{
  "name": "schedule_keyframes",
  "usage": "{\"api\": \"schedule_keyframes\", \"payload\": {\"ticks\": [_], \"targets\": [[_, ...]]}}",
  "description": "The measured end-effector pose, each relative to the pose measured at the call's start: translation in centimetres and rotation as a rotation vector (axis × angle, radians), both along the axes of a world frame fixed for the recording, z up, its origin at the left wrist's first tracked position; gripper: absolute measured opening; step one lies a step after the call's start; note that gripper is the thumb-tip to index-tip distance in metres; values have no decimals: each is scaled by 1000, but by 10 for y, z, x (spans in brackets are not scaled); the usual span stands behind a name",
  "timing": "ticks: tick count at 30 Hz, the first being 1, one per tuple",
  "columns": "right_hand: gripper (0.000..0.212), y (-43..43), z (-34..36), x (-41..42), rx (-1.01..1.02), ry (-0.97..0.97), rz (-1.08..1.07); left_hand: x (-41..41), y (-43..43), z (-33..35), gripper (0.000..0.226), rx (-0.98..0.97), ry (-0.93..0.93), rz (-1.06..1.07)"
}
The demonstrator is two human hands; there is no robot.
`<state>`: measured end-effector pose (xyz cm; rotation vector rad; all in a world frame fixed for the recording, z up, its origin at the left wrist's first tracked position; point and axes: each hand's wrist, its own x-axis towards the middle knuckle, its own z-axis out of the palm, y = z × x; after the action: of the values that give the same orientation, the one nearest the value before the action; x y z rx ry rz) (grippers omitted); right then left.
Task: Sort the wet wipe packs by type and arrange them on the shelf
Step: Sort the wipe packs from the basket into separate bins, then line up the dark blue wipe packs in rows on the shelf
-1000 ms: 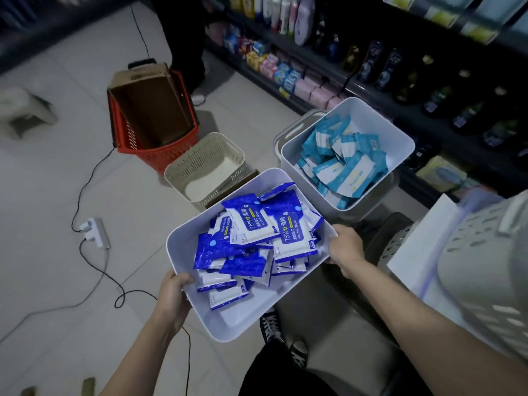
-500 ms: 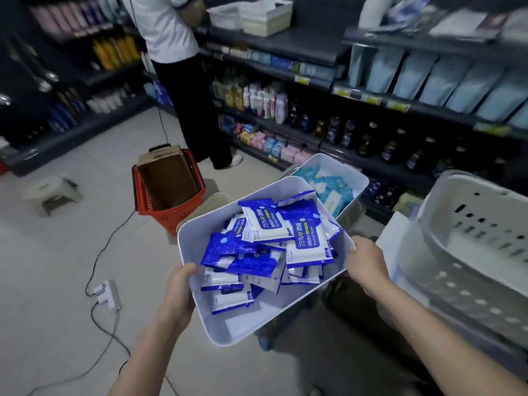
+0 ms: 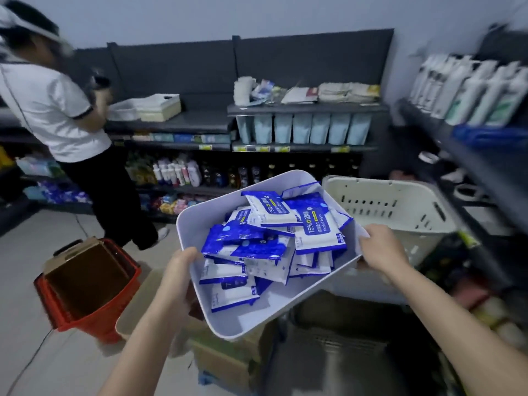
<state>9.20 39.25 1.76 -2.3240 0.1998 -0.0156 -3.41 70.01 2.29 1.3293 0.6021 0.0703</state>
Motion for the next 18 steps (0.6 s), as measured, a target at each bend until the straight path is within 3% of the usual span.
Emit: {"api": "schedule_keyframes", "payload": {"ticks": [2, 6, 12, 16, 18], "targets": [[29, -26, 13, -14, 51, -54, -82, 8, -21, 14, 47, 2, -8, -77], [22, -89, 31, -47, 83, -118, -271, 23, -68, 30, 62, 31, -11, -263], [25, -185, 52, -105, 12, -176, -489, 36, -162, 43, 44, 66, -78, -429], [24, -243, 61, -146, 17, -184, -631, 42, -221, 46, 60, 48, -25, -596], [30, -271, 63, -164, 50, -185, -694, 39, -256, 51, 49, 50, -26, -629]]}}
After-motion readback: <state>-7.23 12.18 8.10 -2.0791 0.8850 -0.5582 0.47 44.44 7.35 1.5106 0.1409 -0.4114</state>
